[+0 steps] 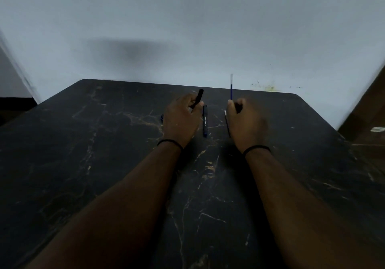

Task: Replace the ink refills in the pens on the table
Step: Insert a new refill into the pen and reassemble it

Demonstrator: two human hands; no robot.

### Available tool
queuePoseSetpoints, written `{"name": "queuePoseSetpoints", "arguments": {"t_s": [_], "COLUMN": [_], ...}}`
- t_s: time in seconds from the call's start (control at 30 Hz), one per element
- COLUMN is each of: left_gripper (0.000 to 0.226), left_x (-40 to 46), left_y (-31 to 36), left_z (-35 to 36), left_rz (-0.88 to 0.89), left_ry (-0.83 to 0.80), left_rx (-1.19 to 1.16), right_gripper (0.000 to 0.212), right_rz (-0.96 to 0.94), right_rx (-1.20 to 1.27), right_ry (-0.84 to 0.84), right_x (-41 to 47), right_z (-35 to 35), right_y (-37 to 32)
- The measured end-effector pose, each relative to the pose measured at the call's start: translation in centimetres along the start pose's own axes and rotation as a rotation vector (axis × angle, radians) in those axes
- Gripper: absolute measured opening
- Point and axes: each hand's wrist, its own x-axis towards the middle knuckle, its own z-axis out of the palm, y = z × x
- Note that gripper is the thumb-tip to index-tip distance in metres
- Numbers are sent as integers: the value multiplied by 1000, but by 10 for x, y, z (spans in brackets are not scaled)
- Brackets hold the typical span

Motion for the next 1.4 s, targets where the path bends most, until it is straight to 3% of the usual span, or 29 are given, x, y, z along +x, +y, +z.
{"name": "queuePoseSetpoints", "arguments": {"t_s": [0.07, 0.17, 0.33, 0.5, 0.67, 1.0, 1.4], "left_gripper": [11, 8, 8, 15, 11, 20, 18], "left_x": [0, 0, 2, 5, 4, 3, -1], "left_y": [1, 2, 0, -2, -1, 1, 11], "left_z": [-1, -2, -2, -4, -7, -8, -5], "left_rz": [-6, -19, -20, -4, 10, 60, 166], "left_ry": [-11, -31, -45, -1, -19, -61, -95], "left_rx": [-2, 0, 45, 136, 182, 208, 73], "right_gripper": [14, 16, 31, 21, 34, 27, 33], "right_rz": [-43, -143, -223, -291, -333, -283, -228], "right_rx": [182, 383, 434, 440, 587, 807, 672], "right_ry": [157, 298, 253, 241, 236, 203, 92], "right_x": [-3, -5, -7, -9, -16, -22, -19], "right_z": [-1, -6, -7, -3, -2, 3, 10], "right_y": [-2, -3, -6, -11, -20, -28, -23]}}
